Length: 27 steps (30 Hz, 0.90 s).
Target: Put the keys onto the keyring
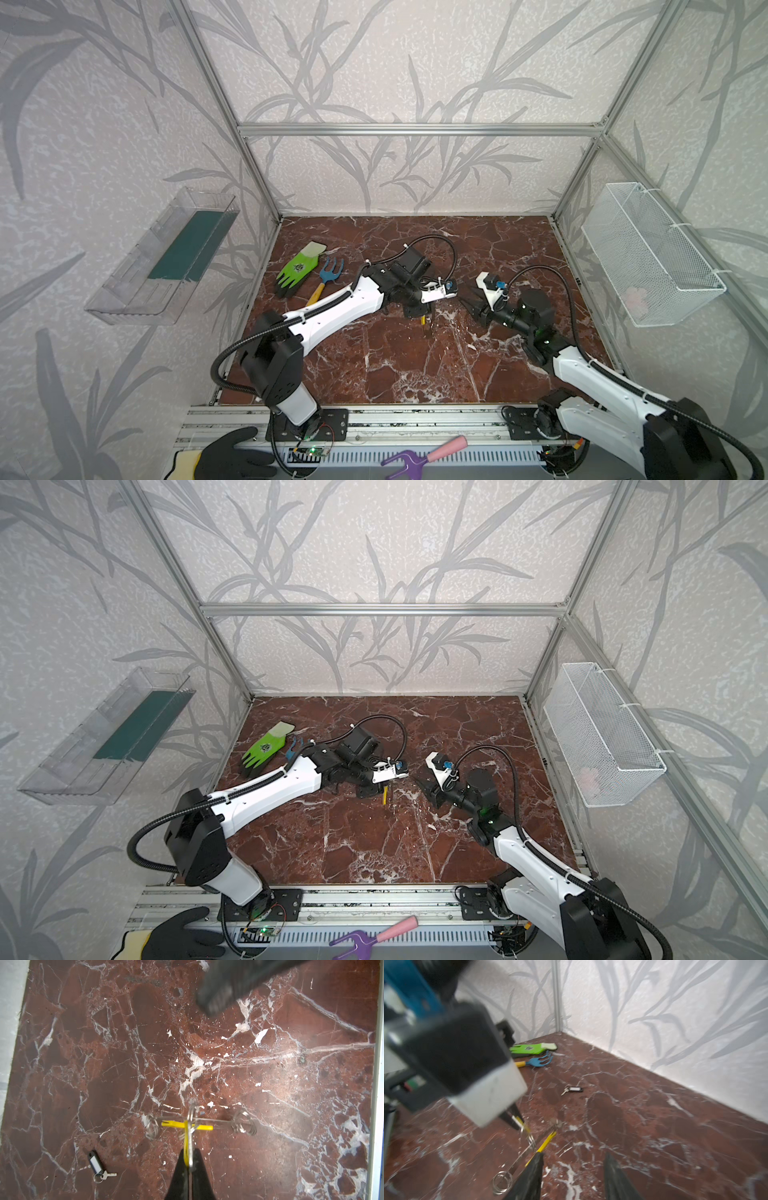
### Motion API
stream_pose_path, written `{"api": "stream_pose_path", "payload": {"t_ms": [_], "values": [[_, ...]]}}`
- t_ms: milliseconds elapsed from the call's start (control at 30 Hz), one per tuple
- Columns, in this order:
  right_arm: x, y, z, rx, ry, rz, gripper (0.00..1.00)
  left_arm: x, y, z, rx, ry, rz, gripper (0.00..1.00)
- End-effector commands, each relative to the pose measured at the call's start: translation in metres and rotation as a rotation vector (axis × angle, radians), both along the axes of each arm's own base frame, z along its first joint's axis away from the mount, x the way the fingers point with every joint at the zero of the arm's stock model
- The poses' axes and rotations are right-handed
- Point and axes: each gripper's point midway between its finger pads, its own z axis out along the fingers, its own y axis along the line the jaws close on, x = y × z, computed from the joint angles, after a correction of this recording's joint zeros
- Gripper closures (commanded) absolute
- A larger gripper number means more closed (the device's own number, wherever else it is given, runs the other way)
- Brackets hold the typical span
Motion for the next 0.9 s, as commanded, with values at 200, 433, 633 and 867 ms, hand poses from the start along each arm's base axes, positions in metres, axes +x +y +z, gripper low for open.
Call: {"api": "stream_pose_path", "payload": {"t_ms": [200,433,633,867], "values": [[0.009,-0.111,0.037,-0.023,-0.102,-0.613,0.47,0.031,-0.074,0.018,-0.062,-0.059,-0.05,1.0],[0.012,-0.108,0.036,-0.047,-0.074,-0.587,0.45,0.047,-0.09,0.019,-0.094,-0.045,0.002,1.0],[0.032,-0.084,0.015,-0.08,0.001,-0.493,0.45,0.052,-0.075,-0.028,-0.114,0.027,0.127,1.0],[0.045,-0.076,-0.003,-0.105,0.046,-0.473,0.45,0.062,-0.039,-0.06,-0.061,0.009,0.256,1.0]]}}
